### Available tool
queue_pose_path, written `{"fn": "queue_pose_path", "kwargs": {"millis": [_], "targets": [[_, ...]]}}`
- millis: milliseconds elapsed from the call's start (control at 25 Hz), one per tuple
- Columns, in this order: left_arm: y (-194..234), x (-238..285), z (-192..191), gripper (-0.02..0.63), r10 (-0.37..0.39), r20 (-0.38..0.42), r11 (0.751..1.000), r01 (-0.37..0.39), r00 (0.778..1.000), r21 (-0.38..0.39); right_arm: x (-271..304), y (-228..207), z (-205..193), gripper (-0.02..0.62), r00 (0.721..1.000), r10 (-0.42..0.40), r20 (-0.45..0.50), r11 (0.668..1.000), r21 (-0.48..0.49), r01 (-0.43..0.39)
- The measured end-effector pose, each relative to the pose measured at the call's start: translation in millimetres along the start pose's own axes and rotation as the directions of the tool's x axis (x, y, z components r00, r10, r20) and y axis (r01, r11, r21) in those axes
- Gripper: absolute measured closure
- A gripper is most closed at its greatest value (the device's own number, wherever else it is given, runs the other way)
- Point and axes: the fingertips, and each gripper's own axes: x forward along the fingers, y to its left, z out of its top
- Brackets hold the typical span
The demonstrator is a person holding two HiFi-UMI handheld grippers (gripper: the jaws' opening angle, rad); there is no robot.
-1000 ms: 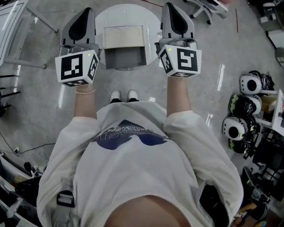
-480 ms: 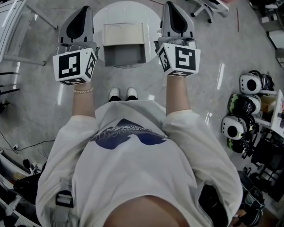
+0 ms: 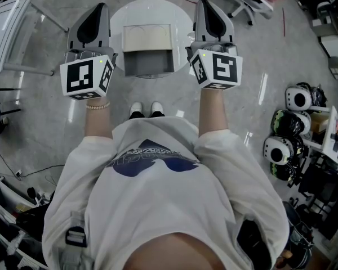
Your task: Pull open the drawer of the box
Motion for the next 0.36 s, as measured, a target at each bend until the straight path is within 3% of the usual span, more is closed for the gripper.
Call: {"fn": "queue_pose_path", "kwargs": {"millis": [360], "targets": [[4.5, -1.9, -1.5, 0.6, -0.001, 0.003, 1.0, 0.001, 1.0, 0.0, 1.6, 4.2, 0.9, 0.598, 1.0, 0.007, 0.005, 1.0, -0.007, -0.007]]}}
